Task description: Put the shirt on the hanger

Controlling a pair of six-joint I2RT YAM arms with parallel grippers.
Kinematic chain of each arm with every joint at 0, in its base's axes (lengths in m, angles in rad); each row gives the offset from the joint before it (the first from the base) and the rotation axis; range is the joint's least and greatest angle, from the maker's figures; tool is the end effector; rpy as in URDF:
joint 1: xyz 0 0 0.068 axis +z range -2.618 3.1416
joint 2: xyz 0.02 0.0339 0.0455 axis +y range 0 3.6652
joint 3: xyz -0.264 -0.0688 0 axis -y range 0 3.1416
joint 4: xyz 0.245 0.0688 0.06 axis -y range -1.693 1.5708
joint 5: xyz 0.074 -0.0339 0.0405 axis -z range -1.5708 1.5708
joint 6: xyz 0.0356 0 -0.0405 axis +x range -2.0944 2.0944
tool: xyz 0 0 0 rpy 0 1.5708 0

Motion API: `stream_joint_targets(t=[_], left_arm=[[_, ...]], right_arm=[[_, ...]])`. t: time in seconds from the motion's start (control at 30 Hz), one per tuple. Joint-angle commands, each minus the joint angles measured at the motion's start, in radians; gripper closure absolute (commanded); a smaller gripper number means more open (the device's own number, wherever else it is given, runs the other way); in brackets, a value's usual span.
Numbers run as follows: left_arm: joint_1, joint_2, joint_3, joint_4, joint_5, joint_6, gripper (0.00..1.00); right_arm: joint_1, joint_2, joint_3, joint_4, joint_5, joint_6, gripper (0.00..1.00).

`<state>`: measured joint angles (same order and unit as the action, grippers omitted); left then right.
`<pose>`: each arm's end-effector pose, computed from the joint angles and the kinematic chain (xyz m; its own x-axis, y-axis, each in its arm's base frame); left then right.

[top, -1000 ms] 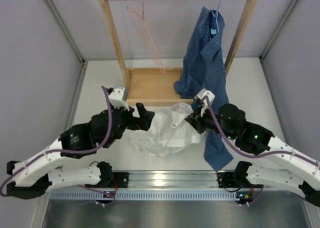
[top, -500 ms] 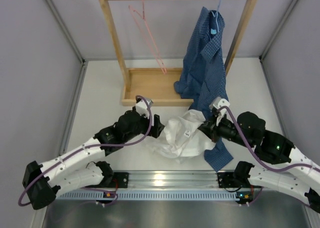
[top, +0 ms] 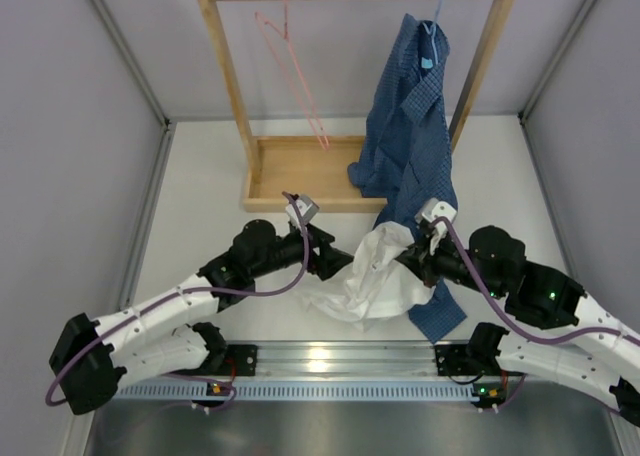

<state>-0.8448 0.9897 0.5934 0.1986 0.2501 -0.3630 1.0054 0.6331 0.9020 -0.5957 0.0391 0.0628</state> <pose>0.1465 -0.1783 0.2736 -0.4364 -0.0266 -0.8994 0.7817 0.4838 -0.3936 0.0715 0.1100 0.3575 -0.2234 -0.2350 -0.9460 -0.8115 0.5825 0.0469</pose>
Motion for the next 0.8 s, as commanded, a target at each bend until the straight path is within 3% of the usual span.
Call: stream_joint_targets(t=[0.0,0.27,0.4,0.6,0.7,0.77], left_arm=[[0.004,-0.059,-0.021,0.130,-0.006,0.021,0.17],[0.003,-0.201,-0.136,0.220,-0.005,0.036,0.16],[0.003,-0.116,-0.109,0.288,0.084,0.019,0.24],[0.004,0.039,-0.061,0.346,0.100,0.032,0.31],[0.006,0.064,-0.063,0.346,0.084,0.042,0.40],[0.010,0.067,-0.073,0.363,0.083,0.038,0.57]], right_arm=[[0.015,-0.007,-0.002,0.027,0.045,0.002,1.00],[0.015,-0.042,-0.020,0.053,0.013,0.000,1.00],[0.015,-0.029,-0.020,0.068,-0.021,-0.003,1.00],[0.013,-0.026,-0.006,0.073,-0.103,-0.018,1.00],[0.013,-0.035,-0.005,0.074,-0.108,-0.020,1.00],[0.015,-0.035,-0.008,0.079,-0.113,-0.020,1.00]])
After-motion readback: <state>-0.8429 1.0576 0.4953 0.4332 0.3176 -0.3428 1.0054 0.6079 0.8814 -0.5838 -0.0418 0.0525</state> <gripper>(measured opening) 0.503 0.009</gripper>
